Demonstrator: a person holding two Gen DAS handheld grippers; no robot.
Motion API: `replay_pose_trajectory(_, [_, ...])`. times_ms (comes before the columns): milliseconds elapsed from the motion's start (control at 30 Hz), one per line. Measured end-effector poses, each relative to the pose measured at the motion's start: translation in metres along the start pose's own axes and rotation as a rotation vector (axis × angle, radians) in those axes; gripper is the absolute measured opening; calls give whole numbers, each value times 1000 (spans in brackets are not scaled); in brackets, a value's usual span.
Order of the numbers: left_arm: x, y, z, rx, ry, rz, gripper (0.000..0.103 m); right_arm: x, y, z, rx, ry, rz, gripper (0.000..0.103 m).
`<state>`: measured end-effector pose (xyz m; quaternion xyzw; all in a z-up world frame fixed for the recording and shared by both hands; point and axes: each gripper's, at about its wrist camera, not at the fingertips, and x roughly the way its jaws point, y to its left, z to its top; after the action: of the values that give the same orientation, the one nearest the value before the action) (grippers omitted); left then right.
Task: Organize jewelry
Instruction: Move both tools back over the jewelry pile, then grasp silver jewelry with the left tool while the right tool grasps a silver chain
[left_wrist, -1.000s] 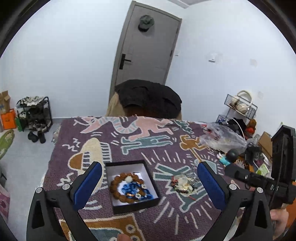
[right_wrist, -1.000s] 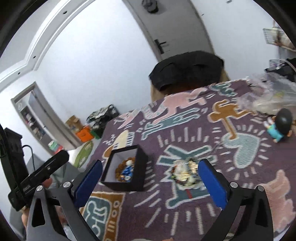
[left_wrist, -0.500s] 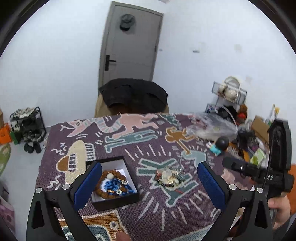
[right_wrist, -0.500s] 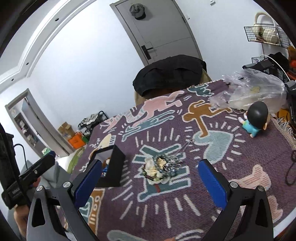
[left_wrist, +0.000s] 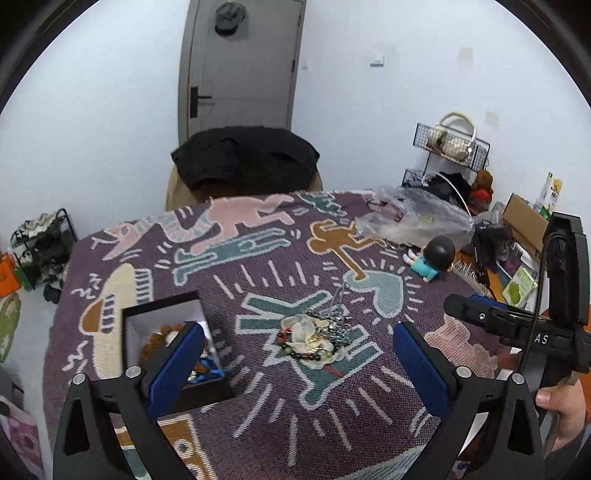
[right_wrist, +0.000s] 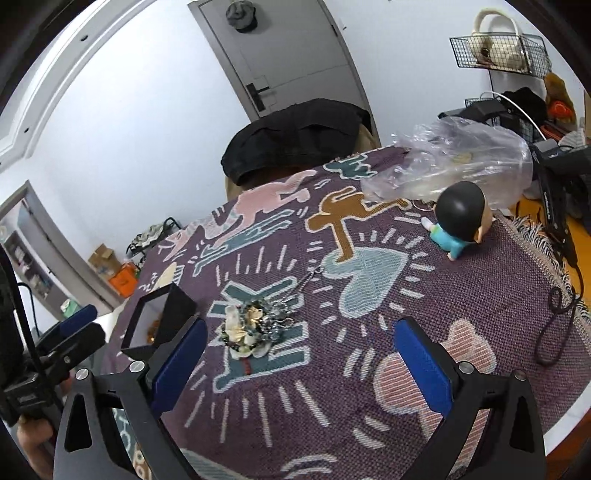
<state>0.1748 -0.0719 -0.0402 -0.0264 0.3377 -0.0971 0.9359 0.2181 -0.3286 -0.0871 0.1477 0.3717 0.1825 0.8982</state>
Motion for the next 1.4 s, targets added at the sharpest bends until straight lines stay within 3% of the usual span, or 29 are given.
replay_pose_trajectory(67, [13,-4,2,2,36,-11,84,3,-3,-1,6,8,9,92])
replay_pose_trajectory(200, [38,-12,3,-10,111,-52,66,15,-14,-4,40,49,31,69])
replay_pose_trajectory(367, [71,-17,3,-60,204,-81,38,21,-28,-7,87,61,40,58])
replay_pose_trajectory(433, [80,-16,2,-87,229,-85,32,22,-35,-6,108,62,46,53])
replay_pose_trajectory(767, [116,-21,0,-156,307,-80,28,25,-54,-7,145,69,65,35])
replay_pose_trajectory(1133, [151,-17,-14,-246,388,-72,24,32,-60,-9,165,76,78,34])
replay_pose_trajectory(1400, [162,-15,-9,-279,385,-54,23,42,-52,-11,160,99,94,34])
